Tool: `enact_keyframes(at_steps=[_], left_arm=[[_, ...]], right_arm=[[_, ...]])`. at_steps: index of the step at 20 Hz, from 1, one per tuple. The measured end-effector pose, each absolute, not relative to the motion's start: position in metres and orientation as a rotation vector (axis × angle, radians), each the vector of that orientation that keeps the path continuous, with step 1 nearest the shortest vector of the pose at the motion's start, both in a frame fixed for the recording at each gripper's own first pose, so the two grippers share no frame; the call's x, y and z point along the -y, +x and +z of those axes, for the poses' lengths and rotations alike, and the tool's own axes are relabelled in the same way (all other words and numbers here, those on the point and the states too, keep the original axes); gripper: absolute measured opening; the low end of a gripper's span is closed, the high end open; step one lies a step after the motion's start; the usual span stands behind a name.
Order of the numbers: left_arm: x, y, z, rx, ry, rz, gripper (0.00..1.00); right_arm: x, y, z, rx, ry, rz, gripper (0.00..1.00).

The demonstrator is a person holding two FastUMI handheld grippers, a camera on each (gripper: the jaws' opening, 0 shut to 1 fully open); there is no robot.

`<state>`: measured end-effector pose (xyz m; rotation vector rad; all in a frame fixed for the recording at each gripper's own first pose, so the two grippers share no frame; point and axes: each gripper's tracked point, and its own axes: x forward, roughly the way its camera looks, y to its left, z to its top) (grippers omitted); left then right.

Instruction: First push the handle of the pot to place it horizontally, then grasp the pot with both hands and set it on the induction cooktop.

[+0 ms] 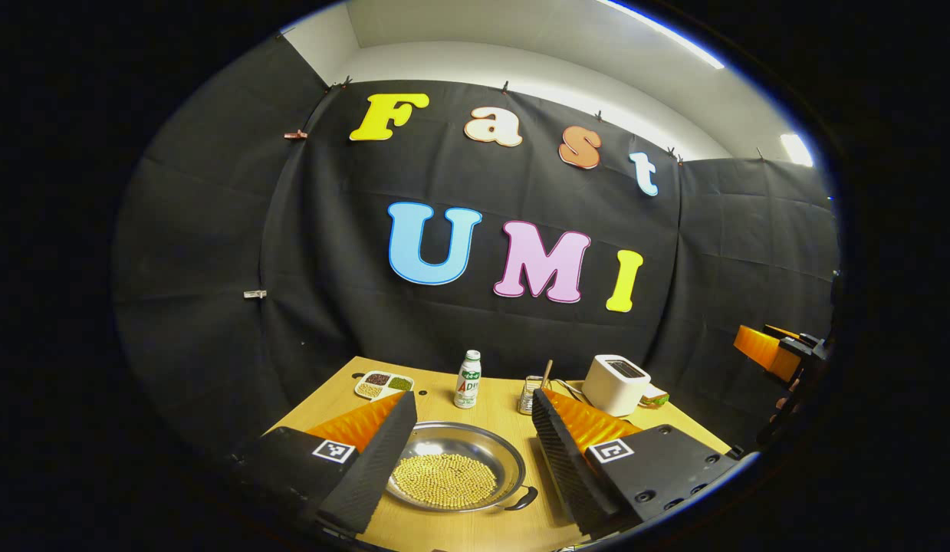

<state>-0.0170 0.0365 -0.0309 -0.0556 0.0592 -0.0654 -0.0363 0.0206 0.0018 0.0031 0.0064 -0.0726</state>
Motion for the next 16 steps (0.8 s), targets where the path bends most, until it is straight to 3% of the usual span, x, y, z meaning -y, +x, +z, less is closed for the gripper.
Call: enact_keyframes(at_steps=[10, 12, 14, 15, 16], left_arm=[[-0.040, 0.000, -0.041, -0.101, -0.013, -0.063, 0.93], [-0.042, 0.004, -0.048, -0.128, -0.009, -0.062, 0.87], [-0.041, 0.006, -0.059, -0.159, -0.003, -0.069, 0.71], [-0.041, 0.008, -0.066, -0.179, -0.003, -0.074, 0.57], [-0.038, 0.008, -0.075, -0.204, -0.009, -0.089, 0.58]], right_arm=[[-0.015, -0.005, -0.014, -0.036, 0.050, -0.081, 0.98], [-0.013, 0.000, -0.015, -0.036, 0.054, -0.080, 0.98], [-0.010, 0.002, -0.016, -0.033, 0.047, -0.082, 0.98], [-0.009, 0.003, -0.018, -0.035, 0.046, -0.083, 0.98], [-0.009, 0.004, -0.020, -0.040, 0.045, -0.083, 0.98]])
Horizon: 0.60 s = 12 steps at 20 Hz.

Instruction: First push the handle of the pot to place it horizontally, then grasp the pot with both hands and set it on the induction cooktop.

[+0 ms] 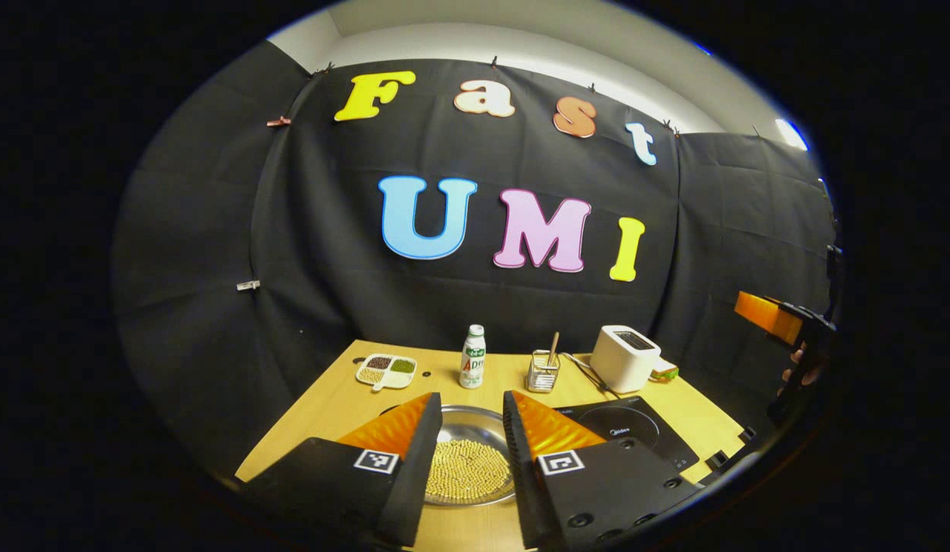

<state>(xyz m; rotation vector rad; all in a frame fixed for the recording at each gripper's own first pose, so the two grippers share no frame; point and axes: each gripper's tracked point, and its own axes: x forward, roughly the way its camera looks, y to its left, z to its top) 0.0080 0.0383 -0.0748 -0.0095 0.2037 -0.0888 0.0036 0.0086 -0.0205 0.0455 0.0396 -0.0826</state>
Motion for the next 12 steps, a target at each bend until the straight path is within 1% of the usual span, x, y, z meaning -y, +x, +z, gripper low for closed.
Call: enact_keyframes(at_steps=[1, 3, 4, 6, 8, 9, 12], left_arm=[[-0.036, 0.007, -0.083, -0.230, -0.018, -0.100, 0.44], [-0.035, 0.005, -0.105, -0.294, -0.026, -0.122, 0.36], [-0.032, 0.003, -0.119, -0.328, -0.022, -0.139, 0.25], [-0.031, -0.002, -0.146, -0.408, 0.018, -0.149, 0.13], [-0.038, -0.008, -0.176, -0.493, 0.049, -0.135, 0.08], [-0.036, -0.012, -0.187, -0.521, 0.051, -0.148, 0.05], [-0.030, -0.024, -0.221, -0.597, 0.106, -0.180, 0.05]], right_arm=[[-0.008, 0.004, -0.023, -0.046, 0.044, -0.083, 0.98], [-0.006, 0.004, -0.030, -0.059, 0.040, -0.085, 0.98], [-0.006, 0.003, -0.033, -0.067, 0.041, -0.086, 0.98], [-0.006, 0.003, -0.040, -0.081, 0.045, -0.084, 0.98], [-0.006, 0.001, -0.047, -0.096, 0.044, -0.080, 0.98], [-0.006, 0.002, -0.051, -0.105, 0.046, -0.079, 0.98], [-0.005, 0.003, -0.064, -0.140, 0.071, -0.079, 0.98]])
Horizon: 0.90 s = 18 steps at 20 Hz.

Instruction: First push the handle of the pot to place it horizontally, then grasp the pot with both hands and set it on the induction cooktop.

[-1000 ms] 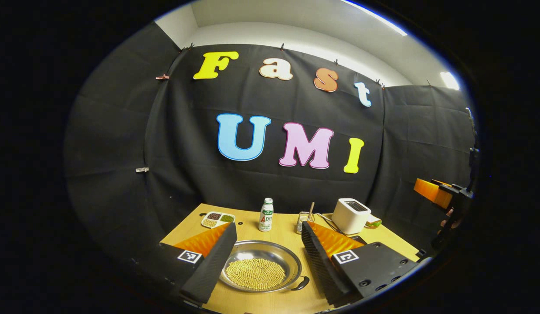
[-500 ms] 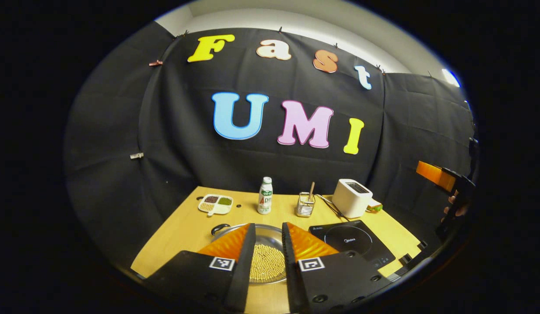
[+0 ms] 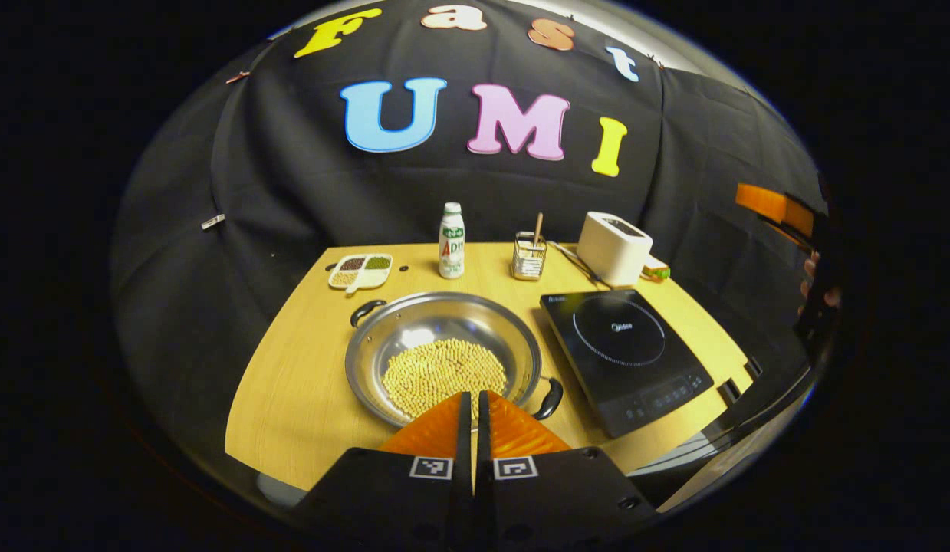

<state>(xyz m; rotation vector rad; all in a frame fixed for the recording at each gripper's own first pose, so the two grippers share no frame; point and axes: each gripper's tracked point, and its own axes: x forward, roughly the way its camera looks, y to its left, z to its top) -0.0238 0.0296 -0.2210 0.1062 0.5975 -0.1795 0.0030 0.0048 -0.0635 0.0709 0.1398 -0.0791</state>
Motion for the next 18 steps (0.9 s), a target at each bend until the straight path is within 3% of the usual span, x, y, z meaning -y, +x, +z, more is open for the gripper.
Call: enact_keyframes(at_steps=[10, 18], left_arm=[[-0.005, -0.035, -0.309, -0.791, 0.218, -0.325, 0.05], [0.014, -0.016, -0.350, -0.890, 0.281, -0.370, 0.05]], right_arm=[[0.018, 0.005, -0.079, -0.179, 0.074, -0.111, 0.98], [0.027, 0.011, -0.091, -0.198, 0.076, -0.096, 0.98]])
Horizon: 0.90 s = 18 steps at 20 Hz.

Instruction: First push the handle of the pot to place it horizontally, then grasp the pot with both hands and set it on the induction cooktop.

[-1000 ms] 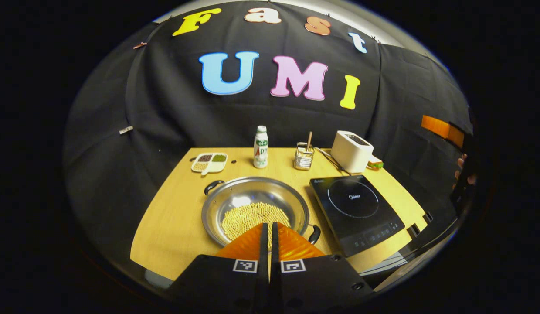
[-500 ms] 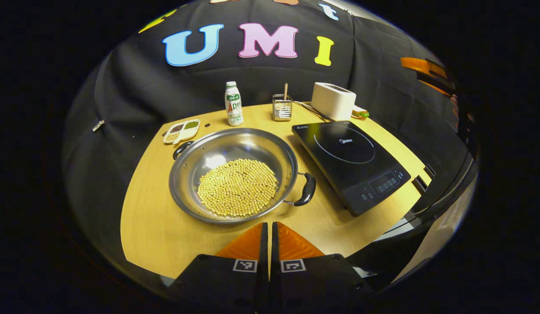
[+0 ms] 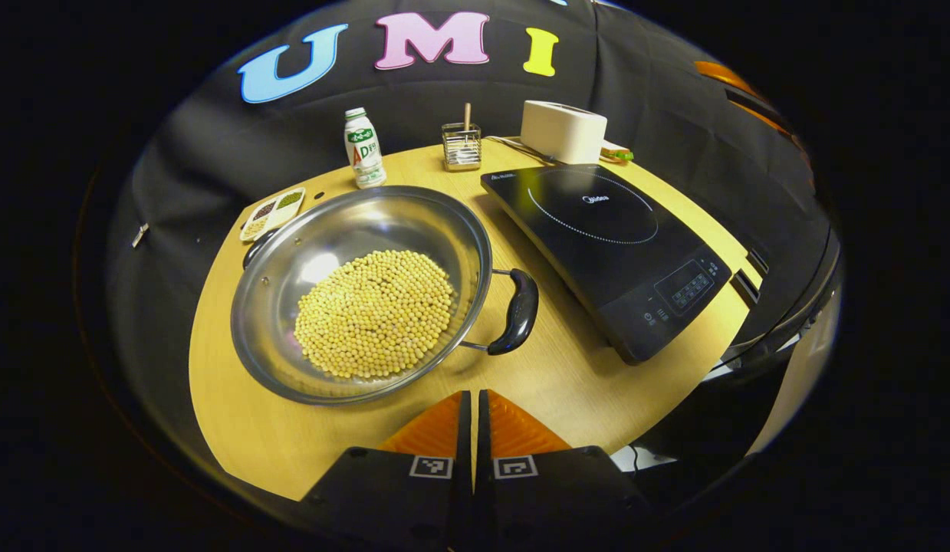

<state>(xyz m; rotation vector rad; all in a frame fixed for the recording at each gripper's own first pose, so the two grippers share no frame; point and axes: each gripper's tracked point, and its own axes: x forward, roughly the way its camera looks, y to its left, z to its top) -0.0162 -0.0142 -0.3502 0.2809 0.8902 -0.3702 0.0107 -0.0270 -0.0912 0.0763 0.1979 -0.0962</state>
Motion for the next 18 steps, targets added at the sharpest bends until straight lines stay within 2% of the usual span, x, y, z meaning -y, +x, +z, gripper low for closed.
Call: enact_keyframes(at_steps=[1, 5, 8, 18], left_arm=[[0.017, -0.014, -0.353, -0.900, 0.288, -0.370, 0.07], [0.031, -0.004, -0.359, -0.921, 0.316, -0.387, 0.04], [0.042, 0.006, -0.359, -0.912, 0.351, -0.402, 0.05], [0.073, 0.034, -0.359, -0.900, 0.320, -0.385, 0.05]], right_arm=[[0.027, 0.011, -0.092, -0.201, 0.075, -0.089, 0.98], [0.024, 0.013, -0.097, -0.216, 0.054, -0.052, 0.98], [0.029, 0.015, -0.097, -0.215, 0.055, -0.046, 0.98], [0.065, 0.019, -0.105, -0.234, 0.084, -0.105, 0.98]])
